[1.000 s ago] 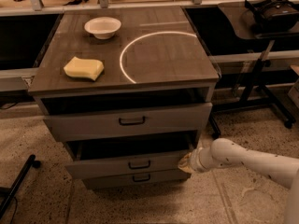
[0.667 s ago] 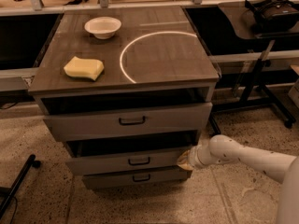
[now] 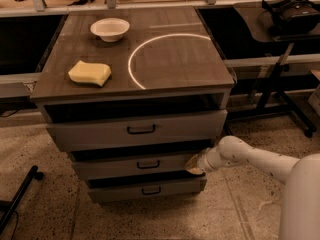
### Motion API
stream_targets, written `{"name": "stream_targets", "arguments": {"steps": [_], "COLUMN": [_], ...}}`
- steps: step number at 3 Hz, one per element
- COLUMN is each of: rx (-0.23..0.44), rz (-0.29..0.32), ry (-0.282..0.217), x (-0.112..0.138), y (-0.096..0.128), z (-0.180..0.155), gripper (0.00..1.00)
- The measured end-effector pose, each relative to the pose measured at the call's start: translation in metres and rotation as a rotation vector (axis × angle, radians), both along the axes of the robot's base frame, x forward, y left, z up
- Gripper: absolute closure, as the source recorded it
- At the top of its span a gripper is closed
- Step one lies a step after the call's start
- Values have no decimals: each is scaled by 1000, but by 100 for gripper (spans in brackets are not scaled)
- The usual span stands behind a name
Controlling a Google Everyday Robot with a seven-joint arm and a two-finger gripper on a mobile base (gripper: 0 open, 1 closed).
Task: Close middle drawer
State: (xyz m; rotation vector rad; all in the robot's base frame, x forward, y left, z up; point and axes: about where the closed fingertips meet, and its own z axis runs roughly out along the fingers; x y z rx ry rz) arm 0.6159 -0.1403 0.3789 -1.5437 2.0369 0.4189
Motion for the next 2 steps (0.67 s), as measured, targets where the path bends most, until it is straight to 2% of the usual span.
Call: {"name": "stream_targets", "arguments": {"steps": [1, 2], "rx": [-1, 1], "rz": [19, 57], "ry": [1, -3], "x": [-21, -55], "y": [-4, -12], "z": [8, 25], "gripper": [100, 100]}}
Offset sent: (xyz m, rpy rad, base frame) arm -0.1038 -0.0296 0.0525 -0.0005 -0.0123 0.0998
